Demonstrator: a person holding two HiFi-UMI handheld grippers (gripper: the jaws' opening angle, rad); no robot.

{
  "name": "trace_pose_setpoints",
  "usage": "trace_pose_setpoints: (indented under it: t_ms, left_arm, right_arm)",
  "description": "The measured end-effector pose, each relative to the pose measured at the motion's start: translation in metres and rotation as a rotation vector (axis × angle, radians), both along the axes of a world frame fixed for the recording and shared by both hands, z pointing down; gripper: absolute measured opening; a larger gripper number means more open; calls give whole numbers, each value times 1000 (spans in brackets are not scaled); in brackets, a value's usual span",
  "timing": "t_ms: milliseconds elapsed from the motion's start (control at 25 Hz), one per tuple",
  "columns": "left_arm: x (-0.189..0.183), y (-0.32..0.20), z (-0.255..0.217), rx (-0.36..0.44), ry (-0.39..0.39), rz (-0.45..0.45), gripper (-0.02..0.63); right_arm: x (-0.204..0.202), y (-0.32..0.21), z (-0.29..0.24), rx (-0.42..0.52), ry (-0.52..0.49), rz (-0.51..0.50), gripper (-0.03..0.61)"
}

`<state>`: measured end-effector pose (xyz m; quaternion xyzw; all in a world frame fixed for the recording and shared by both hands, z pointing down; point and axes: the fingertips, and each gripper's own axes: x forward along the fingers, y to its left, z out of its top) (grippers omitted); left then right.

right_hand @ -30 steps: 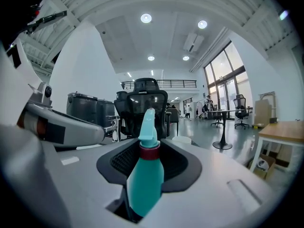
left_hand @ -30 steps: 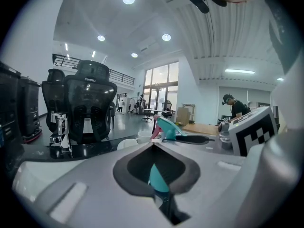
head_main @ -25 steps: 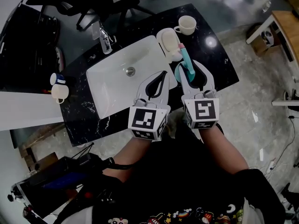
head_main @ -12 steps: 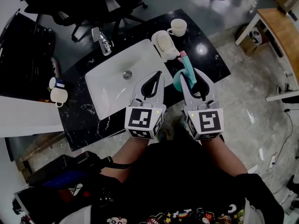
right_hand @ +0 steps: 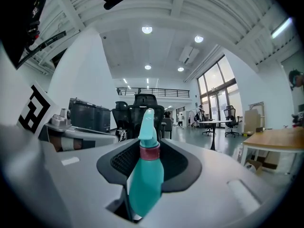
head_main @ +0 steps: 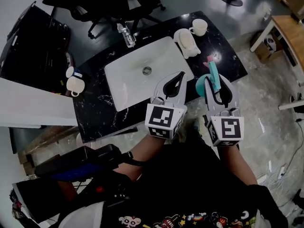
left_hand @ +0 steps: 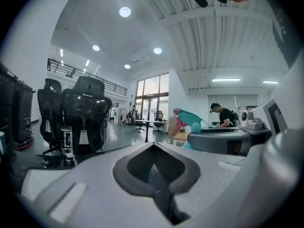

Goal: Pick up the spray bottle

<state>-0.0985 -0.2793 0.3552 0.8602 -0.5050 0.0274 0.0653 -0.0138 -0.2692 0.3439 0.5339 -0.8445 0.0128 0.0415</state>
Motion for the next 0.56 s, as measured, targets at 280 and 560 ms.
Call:
trace_pose_setpoints:
  t_ms: [280, 560]
  left_arm:
    - [-12, 14, 5, 4, -7, -11, 0]
    - [-12, 19, 7, -21, -6, -14, 0]
  right_arm:
    - [-11, 11, 4, 8, -1, -2, 155]
    - [-12, 13, 10, -1, -16, -5, 155]
